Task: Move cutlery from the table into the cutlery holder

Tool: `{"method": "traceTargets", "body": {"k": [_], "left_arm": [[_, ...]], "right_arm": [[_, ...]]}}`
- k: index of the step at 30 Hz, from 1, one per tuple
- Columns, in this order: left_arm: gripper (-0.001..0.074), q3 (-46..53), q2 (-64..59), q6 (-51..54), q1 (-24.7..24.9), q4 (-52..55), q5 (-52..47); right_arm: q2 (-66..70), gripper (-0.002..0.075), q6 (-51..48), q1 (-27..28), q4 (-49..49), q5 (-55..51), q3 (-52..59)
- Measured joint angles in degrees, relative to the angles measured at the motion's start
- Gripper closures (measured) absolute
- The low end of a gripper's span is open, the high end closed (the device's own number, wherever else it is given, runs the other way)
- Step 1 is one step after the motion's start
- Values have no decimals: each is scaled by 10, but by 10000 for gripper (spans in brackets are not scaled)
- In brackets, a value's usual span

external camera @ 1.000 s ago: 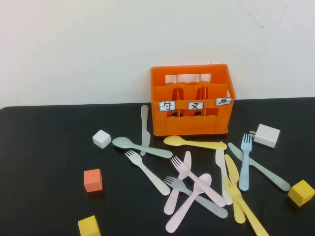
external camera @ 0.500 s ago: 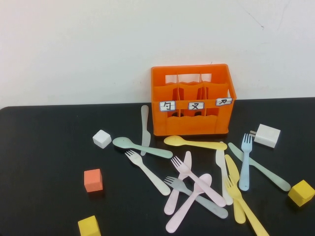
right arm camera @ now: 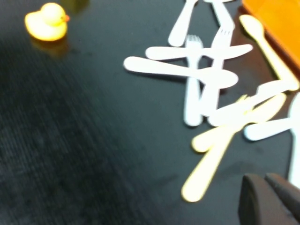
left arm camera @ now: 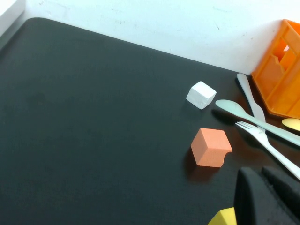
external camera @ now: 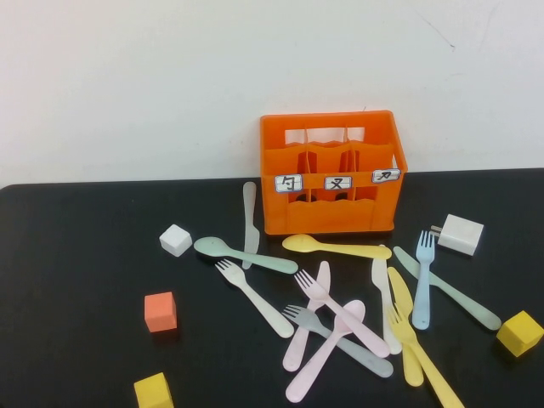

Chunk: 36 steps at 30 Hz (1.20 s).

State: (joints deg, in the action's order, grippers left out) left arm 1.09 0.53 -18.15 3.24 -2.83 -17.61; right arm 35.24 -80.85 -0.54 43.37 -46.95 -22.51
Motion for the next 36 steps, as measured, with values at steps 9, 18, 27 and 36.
{"method": "traceTargets", "body": {"k": [9, 18, 27, 36], "left_arm": [[736, 0, 0, 0, 0, 0, 0], [736, 0, 0, 0, 0, 0, 0], [736, 0, 0, 1, 0, 0, 0], [736, 0, 0, 1, 0, 0, 0]], "right_arm": [[-139, 728, 56, 32, 20, 190, 62], [-343, 728, 61, 60, 45, 249, 147], [-359, 728, 61, 62, 75, 278, 149], [-360, 728, 319, 62, -54, 366, 189]]}}
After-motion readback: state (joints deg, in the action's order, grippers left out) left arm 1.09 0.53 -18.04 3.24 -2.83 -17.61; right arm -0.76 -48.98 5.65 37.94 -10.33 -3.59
